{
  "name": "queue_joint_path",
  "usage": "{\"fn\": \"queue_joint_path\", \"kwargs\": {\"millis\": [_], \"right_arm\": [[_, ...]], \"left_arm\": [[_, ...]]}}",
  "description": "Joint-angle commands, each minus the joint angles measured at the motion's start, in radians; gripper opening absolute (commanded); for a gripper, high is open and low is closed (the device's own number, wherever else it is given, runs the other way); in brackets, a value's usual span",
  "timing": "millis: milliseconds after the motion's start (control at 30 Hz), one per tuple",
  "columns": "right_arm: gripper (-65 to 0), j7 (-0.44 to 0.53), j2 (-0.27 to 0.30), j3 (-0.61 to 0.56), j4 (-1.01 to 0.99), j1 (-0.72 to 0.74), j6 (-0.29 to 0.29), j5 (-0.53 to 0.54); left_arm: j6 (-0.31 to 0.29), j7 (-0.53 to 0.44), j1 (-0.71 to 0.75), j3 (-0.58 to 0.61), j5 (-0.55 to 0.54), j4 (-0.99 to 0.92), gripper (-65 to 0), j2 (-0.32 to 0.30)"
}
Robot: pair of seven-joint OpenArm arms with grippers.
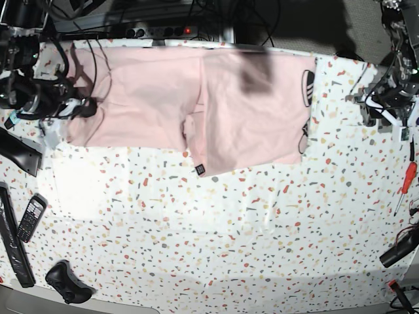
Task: Fold the T-shirt properly
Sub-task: 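Grasp the band end with the right gripper and fold it over the middle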
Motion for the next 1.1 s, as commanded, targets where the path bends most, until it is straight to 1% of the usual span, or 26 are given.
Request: {"fn": "queue_joint_path", "kwargs": {"millis": [0,100,167,367,500,567,733,800,933,1000,1067], "right_arm": [[-65.0,0.001,0.018,0.014,0.032,0.013,0.018,0.056],[-65.0,-0.001,0.005,0.010,0.093,0.001,0.018,0.125],[-65.0,-0.001,-0.025,0.003,0.155,-0.004,0.018,0.138],[-65.0,-0.002,-0.189,-0.018,0.394,-0.009,0.017,0.138],[-65.0,-0.001,-0.286,-0.101,0.547,-0.009,0.010,0.128],[-65.0,-0.001,-0.332,-0.167,0.584,-0.009,0.006,0.084],[-65.0,0.027,-0.450,-0.343,0.588,-0.002,-0.003,-0.021],[-65.0,0.061,-0.496,-0.403,0.587,0.006,-0.008,-0.102],[-65.0,0.130,-0.589,-0.496,0.587,0.016,-0.037,-0.299],[-65.0,0.162,-0.630,-0.526,0.580,0.016,-0.043,-0.359],[-65.0,0.190,-0.664,-0.551,0.564,0.017,-0.047,-0.392]], "left_arm": [[-0.001,-0.023,-0.003,-0.006,-0.018,0.017,-39.9,-0.021],[0.000,-0.022,-0.002,-0.006,-0.030,0.017,-39.9,-0.025],[-0.001,-0.023,-0.002,-0.006,-0.031,0.017,-39.9,-0.024],[-0.001,-0.022,-0.001,-0.006,-0.031,0.017,-39.9,-0.024],[-0.001,-0.022,-0.001,-0.006,-0.031,0.017,-39.9,-0.024],[-0.001,-0.022,-0.001,-0.006,-0.031,0.017,-39.9,-0.024],[-0.001,-0.022,0.001,-0.006,-0.030,0.017,-39.9,-0.024],[-0.001,-0.022,0.001,-0.006,-0.030,0.017,-39.9,-0.024],[-0.002,-0.021,0.002,-0.005,-0.031,0.017,-39.9,-0.024],[-0.019,-0.021,0.002,-0.005,-0.031,0.017,-39.9,-0.024],[-0.039,-0.018,0.002,-0.005,-0.035,0.017,-39.9,-0.024]]}}
